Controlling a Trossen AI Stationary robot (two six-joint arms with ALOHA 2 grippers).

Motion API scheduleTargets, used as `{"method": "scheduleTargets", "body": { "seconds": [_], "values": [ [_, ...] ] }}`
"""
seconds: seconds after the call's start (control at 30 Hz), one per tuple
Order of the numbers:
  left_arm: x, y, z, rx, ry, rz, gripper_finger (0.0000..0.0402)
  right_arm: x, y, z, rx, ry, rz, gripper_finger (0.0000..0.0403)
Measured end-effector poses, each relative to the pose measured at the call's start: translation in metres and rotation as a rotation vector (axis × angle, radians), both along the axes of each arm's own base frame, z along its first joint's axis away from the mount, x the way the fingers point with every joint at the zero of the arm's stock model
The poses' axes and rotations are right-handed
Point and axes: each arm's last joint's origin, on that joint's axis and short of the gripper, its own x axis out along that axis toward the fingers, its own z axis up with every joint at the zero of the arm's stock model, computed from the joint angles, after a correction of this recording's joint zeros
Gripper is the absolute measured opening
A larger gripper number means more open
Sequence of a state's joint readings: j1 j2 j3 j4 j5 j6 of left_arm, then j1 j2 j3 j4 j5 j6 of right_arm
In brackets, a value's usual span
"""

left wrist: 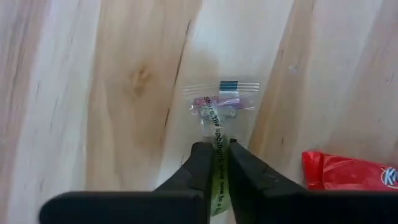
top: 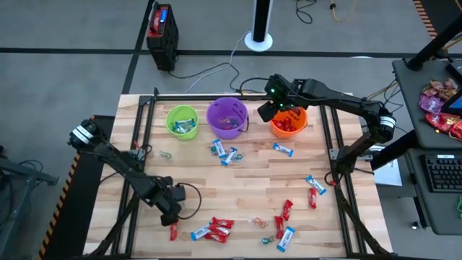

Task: Sort candy by brand, put in halloween buckets
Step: Put the green gummy into the purple bucket

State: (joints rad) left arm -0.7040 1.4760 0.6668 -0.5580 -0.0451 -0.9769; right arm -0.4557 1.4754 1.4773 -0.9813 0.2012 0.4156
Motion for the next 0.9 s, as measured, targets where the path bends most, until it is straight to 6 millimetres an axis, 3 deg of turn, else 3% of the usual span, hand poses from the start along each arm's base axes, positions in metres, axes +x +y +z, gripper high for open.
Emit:
{"method": "scheduleTargets", "body": {
  "seconds": [0.13, 0.23, 0.33, 0.47, 0.63, 0.8, 0.9],
  "values": [
    [0.002, -0.001, 0.01, -0.015, -0.034, -0.008, 0.0015, 0.0, 0.0, 0.0, -0.003, 0.004, 0.009, 0.0187],
    [0.005, -0.003, 0.029, -0.058, -0.092, -0.004, 0.0005, 0.0, 0.0, 0.0, -0.004, 0.004, 0.009, 0.0187],
    [0.007, 0.003, 0.053, -0.065, -0.148, 0.027, 0.0005, 0.0, 0.0, 0.0, -0.008, 0.009, 0.021, 0.0187],
    [0.013, 0.027, 0.095, -0.017, -0.239, 0.091, 0.0002, 0.003, -0.001, 0.002, -0.04, -0.003, 0.065, 0.0187],
    [0.037, 0.079, 0.155, 0.081, -0.476, 0.218, 0.0001, 0.008, -0.004, 0.006, -0.059, -0.069, 0.154, 0.0187],
    [0.062, 0.152, 0.2, 0.262, -0.594, 0.334, 0.0, 0.011, -0.009, 0.009, -0.111, -0.092, 0.208, 0.0187],
    [0.077, 0.2, 0.217, 0.303, -0.609, 0.314, 0.0, 0.009, -0.014, 0.009, -0.129, -0.082, 0.222, 0.0187]
  ]
}}
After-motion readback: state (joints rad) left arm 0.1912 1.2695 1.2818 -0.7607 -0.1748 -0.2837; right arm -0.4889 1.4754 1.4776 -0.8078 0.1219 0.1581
